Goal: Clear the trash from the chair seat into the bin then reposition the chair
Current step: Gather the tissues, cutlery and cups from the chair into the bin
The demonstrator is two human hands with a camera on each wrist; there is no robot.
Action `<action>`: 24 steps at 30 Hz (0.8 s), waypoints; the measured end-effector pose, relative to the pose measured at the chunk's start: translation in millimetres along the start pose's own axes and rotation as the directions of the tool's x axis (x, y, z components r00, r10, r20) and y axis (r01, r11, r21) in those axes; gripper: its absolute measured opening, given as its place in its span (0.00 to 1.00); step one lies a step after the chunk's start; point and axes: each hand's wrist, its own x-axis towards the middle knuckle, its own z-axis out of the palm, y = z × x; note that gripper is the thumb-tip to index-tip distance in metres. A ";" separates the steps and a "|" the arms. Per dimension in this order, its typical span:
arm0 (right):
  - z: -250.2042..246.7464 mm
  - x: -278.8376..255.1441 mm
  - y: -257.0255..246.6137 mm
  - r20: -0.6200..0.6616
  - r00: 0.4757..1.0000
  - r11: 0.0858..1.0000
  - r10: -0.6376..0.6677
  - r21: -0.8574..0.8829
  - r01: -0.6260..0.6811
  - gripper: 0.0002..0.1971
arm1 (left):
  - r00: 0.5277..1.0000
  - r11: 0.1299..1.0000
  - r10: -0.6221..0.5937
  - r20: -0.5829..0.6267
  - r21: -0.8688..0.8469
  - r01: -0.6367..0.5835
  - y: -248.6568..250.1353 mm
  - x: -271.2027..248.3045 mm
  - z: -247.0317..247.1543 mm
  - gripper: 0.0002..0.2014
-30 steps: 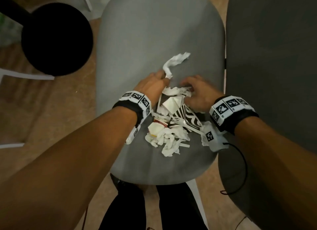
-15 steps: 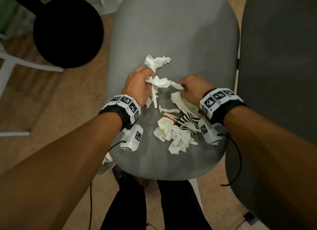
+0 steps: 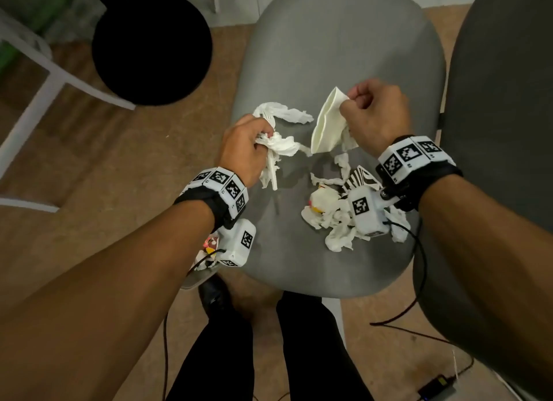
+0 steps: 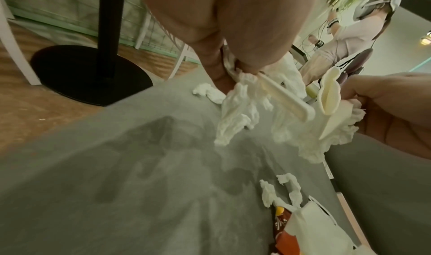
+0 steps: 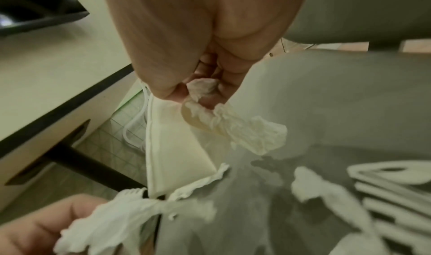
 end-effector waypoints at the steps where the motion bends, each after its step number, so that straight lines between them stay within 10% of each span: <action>1: 6.3 -7.7 -8.6 -0.005 1.000 1.000 0.002 0.031 -0.001 0.06 | 1.000 1.000 -0.001 -0.005 -0.005 0.001 -4.3 -6.1 -7.5 0.15; 12: 175.0 -121.0 -81.2 0.271 0.959 0.952 0.078 0.266 -0.152 0.12 | 0.980 0.977 -0.200 -0.001 0.078 0.199 -120.9 -128.4 -89.4 0.14; 24: 355.0 -215.0 -19.4 0.567 0.771 0.954 0.291 -0.110 -0.279 0.11 | 0.794 0.795 -0.603 -0.080 0.022 0.606 -278.3 -254.9 -104.1 0.13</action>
